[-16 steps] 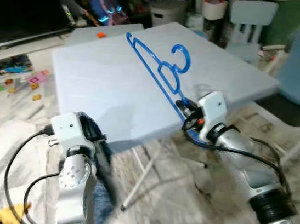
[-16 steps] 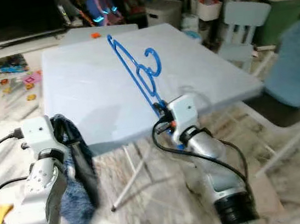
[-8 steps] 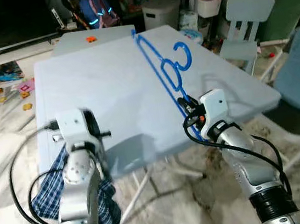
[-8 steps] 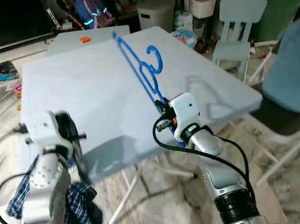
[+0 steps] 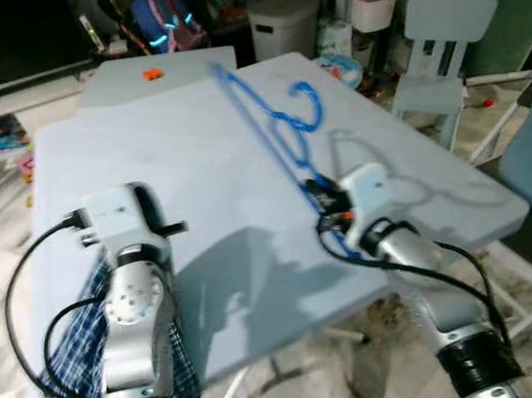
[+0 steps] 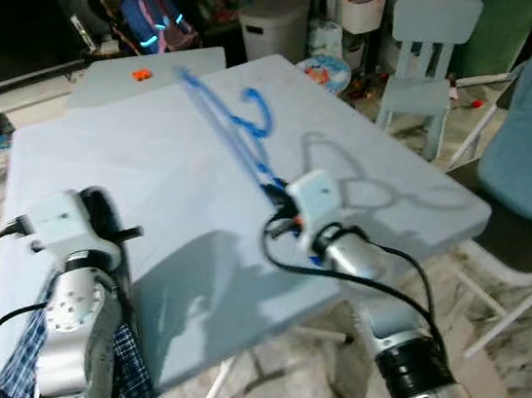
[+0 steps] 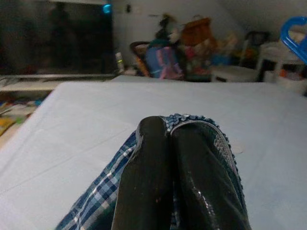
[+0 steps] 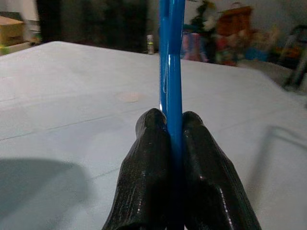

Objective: Hang hanger

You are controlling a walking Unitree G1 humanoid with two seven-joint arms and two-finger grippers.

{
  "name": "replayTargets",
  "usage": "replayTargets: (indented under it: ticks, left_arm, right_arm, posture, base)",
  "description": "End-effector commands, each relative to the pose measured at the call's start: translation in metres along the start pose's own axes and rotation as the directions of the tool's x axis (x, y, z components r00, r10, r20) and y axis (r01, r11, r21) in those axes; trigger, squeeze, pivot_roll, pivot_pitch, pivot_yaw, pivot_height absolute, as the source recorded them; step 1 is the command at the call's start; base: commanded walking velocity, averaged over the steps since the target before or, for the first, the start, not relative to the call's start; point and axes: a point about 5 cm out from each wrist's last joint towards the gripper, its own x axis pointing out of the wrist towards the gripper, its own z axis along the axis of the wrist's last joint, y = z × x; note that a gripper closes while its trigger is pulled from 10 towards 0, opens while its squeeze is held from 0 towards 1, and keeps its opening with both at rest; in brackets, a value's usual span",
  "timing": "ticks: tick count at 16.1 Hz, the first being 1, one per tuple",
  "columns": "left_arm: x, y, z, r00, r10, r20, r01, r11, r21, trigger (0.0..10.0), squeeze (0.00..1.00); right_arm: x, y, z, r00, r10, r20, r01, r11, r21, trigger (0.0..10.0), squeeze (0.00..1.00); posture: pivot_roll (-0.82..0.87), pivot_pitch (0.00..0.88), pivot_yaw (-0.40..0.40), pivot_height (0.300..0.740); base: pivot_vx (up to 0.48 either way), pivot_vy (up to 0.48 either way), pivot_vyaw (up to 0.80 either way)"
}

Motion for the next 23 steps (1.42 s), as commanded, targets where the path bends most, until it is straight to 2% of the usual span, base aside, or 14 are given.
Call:
replayTargets:
  ticks: [1,6,9,11,12,14,15,17,18,19,20,21,22,23]
  left_arm:
    - [0.004,0.002,0.012,0.998,-0.006,0.057,0.005,1.000,0.022,10.0,0.00]
    - [0.008,0.005,0.003,1.000,0.018,0.026,-0.020,0.998,0.062,10.0,0.00]
    - [0.020,0.001,-0.001,1.000,-0.015,-0.009,0.016,0.994,0.104,10.0,0.00]
    - [0.028,-0.005,0.000,0.997,-0.070,-0.014,0.071,0.989,0.126,10.0,0.00]
    - [0.042,-0.011,0.006,0.981,-0.194,-0.012,0.193,0.965,0.180,10.0,0.00]
    - [0.080,0.005,0.033,0.983,-0.183,0.023,0.169,0.942,0.289,10.0,0.00]
    - [0.084,0.005,0.038,0.981,-0.192,0.027,0.177,0.945,0.273,10.0,0.00]
    - [0.114,-0.001,0.099,0.968,-0.177,0.179,0.115,0.944,0.308,10.0,0.00]
    - [0.122,-0.012,0.131,0.945,-0.183,0.272,0.096,0.947,0.307,10.0,0.00]
    - [0.123,-0.017,0.147,0.928,-0.188,0.322,0.085,0.947,0.310,10.0,0.00]
    - [0.120,-0.028,0.182,0.856,-0.195,0.478,-0.002,0.924,0.382,10.0,0.00]
    - [0.111,-0.038,0.211,0.748,-0.216,0.627,-0.093,0.902,0.422,10.0,0.00]
    - [0.107,-0.045,0.216,0.710,-0.246,0.659,-0.085,0.900,0.427,10.0,0.00]
    - [0.108,-0.051,0.209,0.714,-0.269,0.647,-0.055,0.899,0.434,10.0,0.00]
  right_arm:
    - [0.004,0.006,0.007,0.999,0.027,0.029,-0.027,1.000,-0.002,10.0,0.00]
    - [0.004,0.007,0.006,0.999,0.035,0.029,-0.035,0.999,-0.005,10.0,0.00]
    - [0.005,0.007,0.005,0.999,0.035,0.025,-0.035,0.999,-0.012,10.0,0.00]
    - [0.005,0.007,0.005,0.999,0.033,0.024,-0.033,0.999,-0.015,10.0,0.00]
    - [0.006,0.005,0.006,0.999,0.023,0.024,-0.023,1.000,-0.019,10.0,0.00]
    - [0.005,0.002,0.006,1.000,0.009,0.022,-0.009,1.000,-0.014,10.0,0.00]
    - [0.005,0.001,0.006,1.000,0.008,0.022,-0.008,1.000,-0.011,10.0,0.00]
    - [0.006,0.002,0.006,1.000,-0.001,0.025,0.000,1.000,0.010,10.0,0.00]
    - [0.007,0.003,0.005,1.000,-0.005,0.025,0.005,1.000,0.012,10.0,0.00]
    - [0.007,0.003,0.006,1.000,-0.007,0.025,0.006,1.000,0.011,10.0,0.00]
    - [0.006,0.003,0.007,1.000,-0.011,0.027,0.011,1.000,0.007,10.0,0.00]
    - [0.005,-0.001,0.007,0.999,-0.027,0.027,0.027,1.000,0.003,10.0,0.00]
    - [0.003,-0.002,0.006,0.999,-0.036,0.023,0.036,0.999,0.006,10.0,0.00]
    - [0.002,-0.002,0.005,0.999,-0.038,0.020,0.037,0.999,0.007,10.0,0.00]
  posture:
    - [-0.10,0.000,0.003,0.740]
    - [-0.10,0.000,0.003,0.740]
    - [-0.10,0.000,-0.003,0.740]
    - [-0.11,0.000,-0.003,0.740]
    - [-0.11,0.000,-0.005,0.740]
    - [-0.11,0.000,-0.008,0.740]
    - [-0.11,0.000,-0.008,0.740]
    - [-0.11,0.000,-0.009,0.740]
    - [-0.11,0.000,-0.009,0.740]
    - [-0.12,0.000,-0.006,0.740]
    - [-0.12,0.000,-0.003,0.740]
    - [-0.13,0.000,0.001,0.740]
    - [-0.13,0.000,0.001,0.740]
    - [-0.13,0.000,-0.001,0.740]
  base:
    - [0.000,0.000,0.00]
    - [0.000,0.000,0.00]
    - [0.000,0.000,0.00]
    - [0.000,0.000,0.00]
    - [0.000,0.000,0.00]
    - [0.000,0.000,0.00]
    - [0.000,0.000,0.00]
    - [0.000,0.000,0.00]
    - [0.000,0.000,0.00]
    - [0.000,0.000,0.00]
    - [0.000,0.000,0.00]
    - [0.000,0.000,0.00]
    - [0.000,0.000,0.00]
    - [0.000,0.000,0.00]
